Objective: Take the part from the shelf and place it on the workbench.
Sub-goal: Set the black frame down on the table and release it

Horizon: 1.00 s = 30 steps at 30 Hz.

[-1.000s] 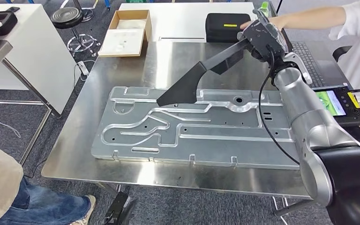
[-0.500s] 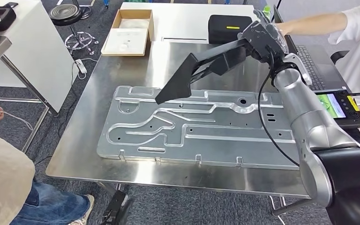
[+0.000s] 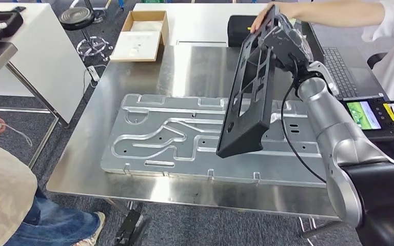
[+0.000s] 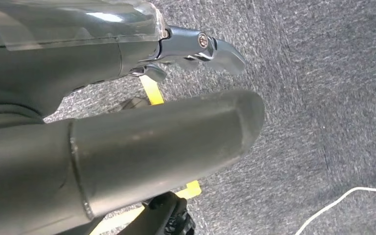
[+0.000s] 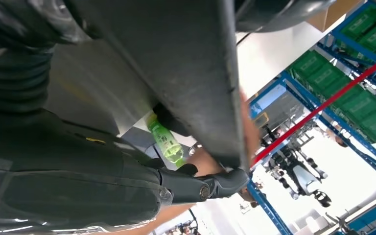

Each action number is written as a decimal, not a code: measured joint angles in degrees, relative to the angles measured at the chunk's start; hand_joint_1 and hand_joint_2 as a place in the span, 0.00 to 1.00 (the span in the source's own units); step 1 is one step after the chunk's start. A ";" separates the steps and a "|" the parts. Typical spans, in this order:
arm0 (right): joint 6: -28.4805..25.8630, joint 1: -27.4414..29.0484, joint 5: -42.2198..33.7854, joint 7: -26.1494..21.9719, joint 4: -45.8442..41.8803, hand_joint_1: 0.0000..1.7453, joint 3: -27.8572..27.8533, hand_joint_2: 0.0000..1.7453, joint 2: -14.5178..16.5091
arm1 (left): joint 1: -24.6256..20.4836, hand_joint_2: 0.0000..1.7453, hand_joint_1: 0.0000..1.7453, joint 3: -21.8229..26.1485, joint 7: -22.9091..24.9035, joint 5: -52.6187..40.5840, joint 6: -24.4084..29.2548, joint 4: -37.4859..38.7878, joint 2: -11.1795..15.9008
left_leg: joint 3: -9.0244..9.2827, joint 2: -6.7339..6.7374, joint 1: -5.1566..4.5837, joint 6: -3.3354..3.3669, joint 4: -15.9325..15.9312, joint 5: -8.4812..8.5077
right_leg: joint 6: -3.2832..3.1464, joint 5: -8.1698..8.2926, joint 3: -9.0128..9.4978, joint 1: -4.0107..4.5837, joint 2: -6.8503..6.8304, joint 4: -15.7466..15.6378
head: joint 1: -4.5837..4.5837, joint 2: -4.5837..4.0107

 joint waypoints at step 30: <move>0.91 -1.24 0.22 0.21 -0.28 0.00 -0.15 0.00 -0.34 | -0.24 0.00 0.00 -0.04 -0.02 0.11 -0.04 0.00 -0.17 | 1.24 0.43 -0.45 0.39 -2.07 0.97 | -0.09 0.27 0.03 0.29 0.35 -0.22 | -0.04 0.00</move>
